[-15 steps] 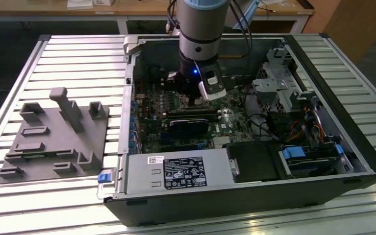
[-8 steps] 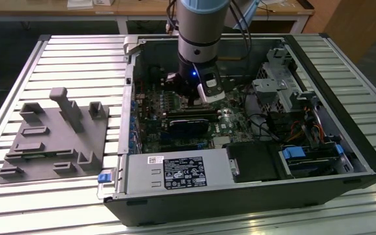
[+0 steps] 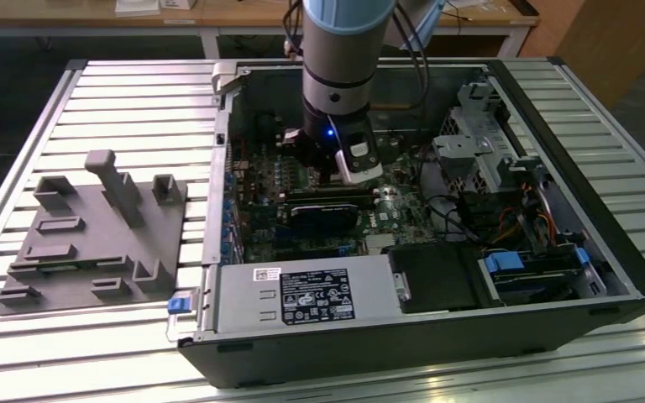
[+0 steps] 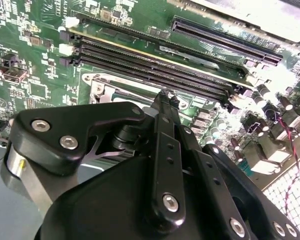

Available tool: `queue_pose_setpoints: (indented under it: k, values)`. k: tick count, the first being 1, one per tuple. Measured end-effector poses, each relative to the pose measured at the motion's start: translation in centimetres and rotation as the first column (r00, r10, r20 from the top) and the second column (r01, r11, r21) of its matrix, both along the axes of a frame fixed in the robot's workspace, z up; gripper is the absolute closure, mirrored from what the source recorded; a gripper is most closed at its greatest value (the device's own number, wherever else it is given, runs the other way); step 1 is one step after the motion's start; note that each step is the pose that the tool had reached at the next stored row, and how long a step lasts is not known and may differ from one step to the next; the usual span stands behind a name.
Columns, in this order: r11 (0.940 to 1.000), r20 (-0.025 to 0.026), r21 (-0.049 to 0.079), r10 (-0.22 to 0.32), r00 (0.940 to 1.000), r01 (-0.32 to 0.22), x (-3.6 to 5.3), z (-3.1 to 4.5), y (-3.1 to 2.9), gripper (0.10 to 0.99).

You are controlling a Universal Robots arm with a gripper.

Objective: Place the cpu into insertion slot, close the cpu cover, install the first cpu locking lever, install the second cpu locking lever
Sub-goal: 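Install the second cpu locking lever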

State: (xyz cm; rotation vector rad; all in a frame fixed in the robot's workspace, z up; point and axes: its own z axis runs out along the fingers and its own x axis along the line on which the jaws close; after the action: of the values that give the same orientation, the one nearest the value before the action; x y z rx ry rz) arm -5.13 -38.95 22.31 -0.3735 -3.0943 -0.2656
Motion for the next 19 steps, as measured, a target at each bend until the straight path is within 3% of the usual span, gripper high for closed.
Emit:
queue_pose_setpoints:
  k: [7,19]
  values:
    - [0.9994,0.0,0.035,0.0,1.0,0.0,-0.65,-0.35,-0.43,0.98]
    - [0.9975,-0.0001,0.071,0.0,1.0,0.0,-1.27,-1.25,-1.06,0.98]
